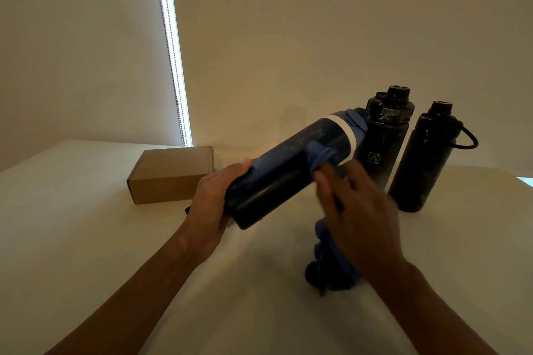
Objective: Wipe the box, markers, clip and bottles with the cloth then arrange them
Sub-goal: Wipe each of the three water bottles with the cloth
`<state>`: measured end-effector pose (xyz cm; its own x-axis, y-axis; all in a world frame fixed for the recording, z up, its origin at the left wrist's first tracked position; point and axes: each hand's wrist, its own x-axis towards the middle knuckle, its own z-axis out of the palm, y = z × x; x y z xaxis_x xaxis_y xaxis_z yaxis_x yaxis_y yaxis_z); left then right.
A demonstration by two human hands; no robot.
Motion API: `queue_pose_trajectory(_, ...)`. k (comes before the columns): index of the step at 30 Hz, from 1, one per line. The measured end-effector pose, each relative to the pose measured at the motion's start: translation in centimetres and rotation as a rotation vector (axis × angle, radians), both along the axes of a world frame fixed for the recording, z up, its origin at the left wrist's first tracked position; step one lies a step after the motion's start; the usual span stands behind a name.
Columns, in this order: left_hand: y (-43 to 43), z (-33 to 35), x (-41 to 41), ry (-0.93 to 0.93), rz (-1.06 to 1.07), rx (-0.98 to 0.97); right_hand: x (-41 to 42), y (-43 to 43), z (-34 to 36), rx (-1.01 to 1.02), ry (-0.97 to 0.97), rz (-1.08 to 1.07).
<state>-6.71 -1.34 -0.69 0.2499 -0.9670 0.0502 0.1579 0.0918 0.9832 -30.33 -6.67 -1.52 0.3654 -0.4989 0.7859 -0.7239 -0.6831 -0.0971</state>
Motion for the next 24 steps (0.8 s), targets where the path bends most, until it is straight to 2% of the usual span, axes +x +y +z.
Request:
queue_pose_trajectory(3, 0.1, 0.1, -0.3, -0.060, -0.010, -0.053, -2.3, -1.5, 1.3, -0.027, -0.055, -0.182)
queue_pose_trajectory(6, 0.1, 0.0, -0.4, -0.097, -0.038, -0.110, -2.2, -1.4, 1.5, -0.040, -0.091, -0.183)
queue_pose_trajectory(10, 0.0, -0.1, -0.4, -0.074, -0.005, -0.090, 0.5, 0.5, -0.1, -0.007, 0.026, -0.012)
queue_pose_trajectory(12, -0.1, 0.1, -0.5, 0.027, 0.020, -0.061, 2.5, 2.3, -0.6, 0.008, 0.119, 0.121)
queue_pose_trajectory(15, -0.2, 0.8, -0.6, 0.178, 0.030, -0.051, 5.4, 4.3, -1.1, -0.097, 0.230, 0.209)
queue_pose_trajectory(18, -0.3, 1.0, -0.5, 0.229, 0.037, -0.026, 6.1, 4.3, -1.2, -0.159, 0.217, 0.193)
queue_pose_trajectory(20, -0.1, 1.1, -0.7, 0.213, 0.038, -0.041, 5.1, 3.6, -1.3, -0.133, 0.211, 0.216)
queue_pose_trajectory(24, 0.5, 0.9, -0.7, 0.098, -0.052, -0.047, 1.5, 1.7, -0.1, -0.023, -0.005, 0.104)
